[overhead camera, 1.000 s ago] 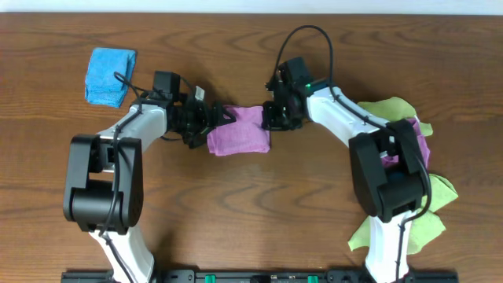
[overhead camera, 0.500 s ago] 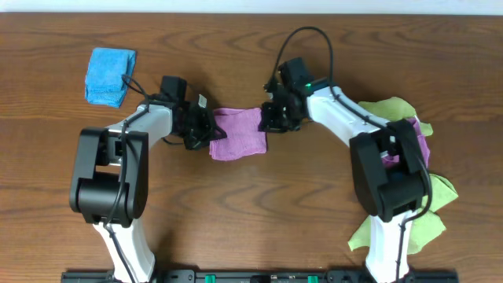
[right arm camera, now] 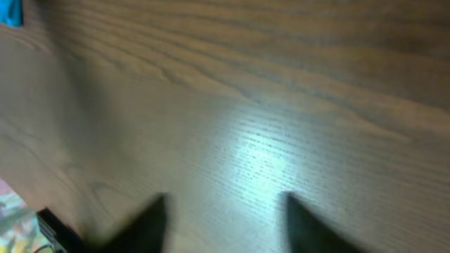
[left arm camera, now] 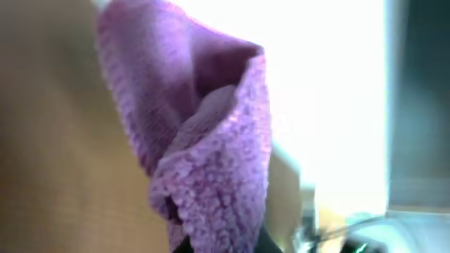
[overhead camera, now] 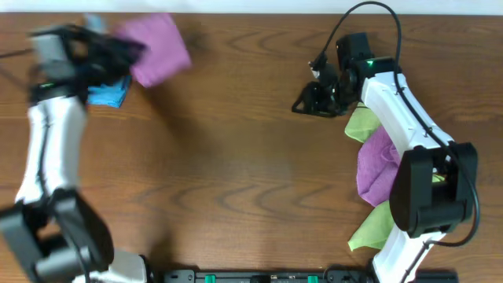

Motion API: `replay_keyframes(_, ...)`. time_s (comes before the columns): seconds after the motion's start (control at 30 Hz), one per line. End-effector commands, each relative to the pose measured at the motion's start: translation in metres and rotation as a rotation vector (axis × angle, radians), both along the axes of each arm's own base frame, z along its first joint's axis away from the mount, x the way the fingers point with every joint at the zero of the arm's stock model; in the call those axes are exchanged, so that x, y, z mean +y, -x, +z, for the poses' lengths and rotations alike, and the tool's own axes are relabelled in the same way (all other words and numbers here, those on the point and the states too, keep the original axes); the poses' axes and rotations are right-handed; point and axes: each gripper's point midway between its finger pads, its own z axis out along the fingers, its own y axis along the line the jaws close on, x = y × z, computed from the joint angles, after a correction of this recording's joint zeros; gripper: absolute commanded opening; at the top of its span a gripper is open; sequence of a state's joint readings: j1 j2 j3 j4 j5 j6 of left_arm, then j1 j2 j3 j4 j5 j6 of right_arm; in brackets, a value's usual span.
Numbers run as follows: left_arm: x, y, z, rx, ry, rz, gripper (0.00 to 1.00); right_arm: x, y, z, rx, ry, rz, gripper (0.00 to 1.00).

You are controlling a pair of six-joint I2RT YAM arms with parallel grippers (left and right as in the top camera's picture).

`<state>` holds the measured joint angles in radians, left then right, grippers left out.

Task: Fold the cloth
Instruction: 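Carry the folded purple cloth with the left gripper onto the blue cloth, then release the purple cloth on the blue cloth and pull the left gripper back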

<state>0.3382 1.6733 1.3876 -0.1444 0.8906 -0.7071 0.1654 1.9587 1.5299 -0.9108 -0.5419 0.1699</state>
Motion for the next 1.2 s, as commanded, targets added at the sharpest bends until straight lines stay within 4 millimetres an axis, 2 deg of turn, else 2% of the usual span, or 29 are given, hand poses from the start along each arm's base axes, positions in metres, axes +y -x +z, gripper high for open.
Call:
replay_keyframes(0.0, 0.049, -0.001, -0.001, 0.103, 0.194, 0.205, 0.06, 0.006, 0.002, 0.007, -0.023, -0.006, 0.045, 0.98)
replay_keyframes(0.07, 0.079, -0.004, -0.004, 0.109, 0.239, 0.3, 0.06, 0.01, 0.007, 0.006, -0.012, -0.005, 0.056, 0.99)
replay_keyframes(0.17, 0.105, -0.008, -0.023, 0.158, 0.291, 0.398, 0.06, 0.016, 0.014, 0.005, -0.002, 0.0, 0.088, 0.99)
replay_keyframes(0.47, 0.127, -0.048, -0.087, 0.182, 0.415, 0.429, 0.06, 0.044, 0.042, 0.003, 0.035, 0.015, 0.206, 0.99)
replay_keyframes(0.53, 0.132, -0.052, -0.107, 0.205, 0.427, 0.448, 0.06, 0.05, 0.048, 0.002, 0.037, 0.018, 0.237, 0.99)
replay_keyframes(0.57, 0.135, -0.055, -0.124, 0.232, 0.447, 0.461, 0.06, 0.055, 0.051, 0.002, 0.035, 0.018, 0.251, 0.99)
replay_keyframes(0.63, 0.135, -0.06, -0.141, 0.242, 0.48, 0.447, 0.06, 0.061, 0.052, 0.003, 0.028, 0.016, 0.265, 0.99)
replay_keyframes(0.73, 0.134, -0.069, -0.156, 0.232, 0.535, 0.43, 0.06, 0.067, 0.055, 0.003, 0.021, 0.015, 0.281, 0.99)
replay_keyframes(0.83, 0.132, -0.076, -0.157, 0.19, 0.56, 0.406, 0.06, 0.072, 0.058, 0.003, 0.022, 0.016, 0.296, 0.99)
replay_keyframes(1.07, 0.128, -0.075, -0.182, 0.245, 0.59, 0.396, 0.06, 0.081, 0.062, 0.003, 0.015, 0.014, 0.319, 0.99)
replay_keyframes(1.17, 0.121, -0.067, -0.204, 0.34, 0.624, 0.401, 0.06, 0.084, 0.062, 0.003, 0.009, 0.012, 0.324, 0.99)
